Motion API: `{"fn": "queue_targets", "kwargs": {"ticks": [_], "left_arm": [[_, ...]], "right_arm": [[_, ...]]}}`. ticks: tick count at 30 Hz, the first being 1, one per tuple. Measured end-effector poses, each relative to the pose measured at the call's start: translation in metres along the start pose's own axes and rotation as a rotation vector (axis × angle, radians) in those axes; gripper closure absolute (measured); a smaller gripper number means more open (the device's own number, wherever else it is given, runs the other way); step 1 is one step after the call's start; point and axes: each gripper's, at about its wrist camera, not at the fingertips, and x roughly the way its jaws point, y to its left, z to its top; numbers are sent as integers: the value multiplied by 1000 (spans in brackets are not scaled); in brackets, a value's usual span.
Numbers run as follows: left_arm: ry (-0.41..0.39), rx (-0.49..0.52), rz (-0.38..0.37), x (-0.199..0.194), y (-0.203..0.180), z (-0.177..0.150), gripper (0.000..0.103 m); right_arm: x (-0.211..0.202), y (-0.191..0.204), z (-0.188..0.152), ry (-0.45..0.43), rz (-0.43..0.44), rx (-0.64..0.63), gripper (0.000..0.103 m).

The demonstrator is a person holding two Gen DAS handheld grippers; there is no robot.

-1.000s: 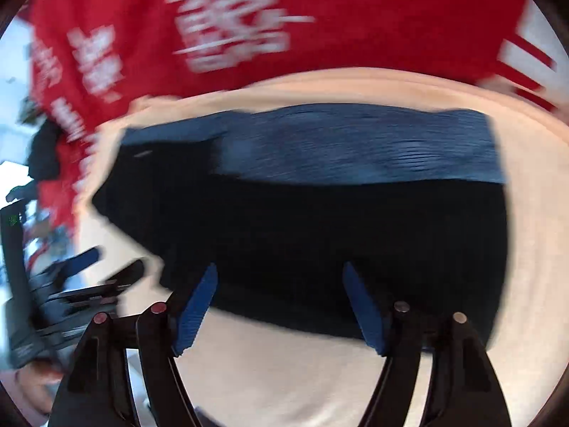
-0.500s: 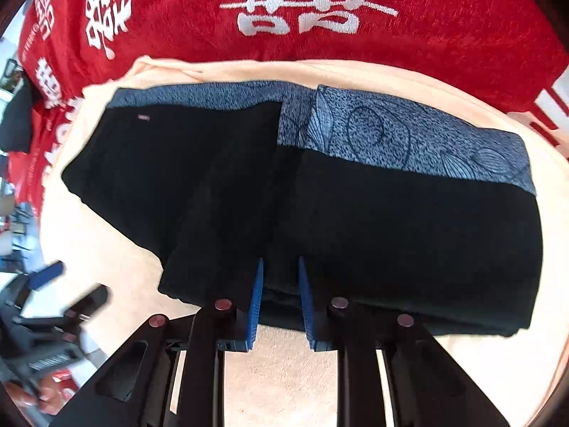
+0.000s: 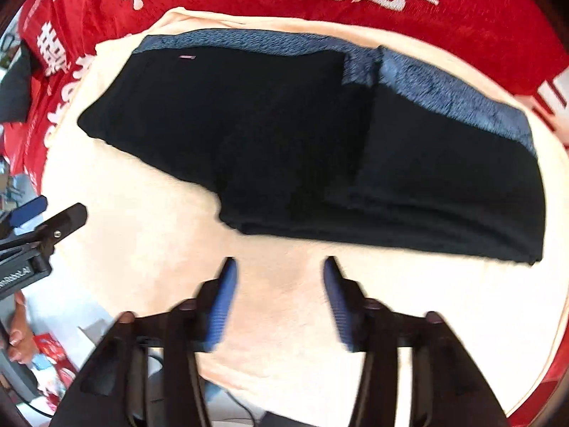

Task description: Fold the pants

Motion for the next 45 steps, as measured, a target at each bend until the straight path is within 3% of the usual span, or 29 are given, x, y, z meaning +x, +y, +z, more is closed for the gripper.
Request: {"fn": "queue_targets", "kwargs": {"ticks": [16,26,34,45], "left_arm": [[37,-60,-24,2,46,-17,4],[24,-79,-64,1,61,-12,4],[61,-122,-120,14,57,-7,4],[81,-152,-140,25,50,5,4]], "right_arm": [[18,48,-20,96,13,-13,30],[12,63,3,58,-10,-41,24],[10,59,9,56,-23,-43,23],[8,31,23,47,-77,4,23]]}}
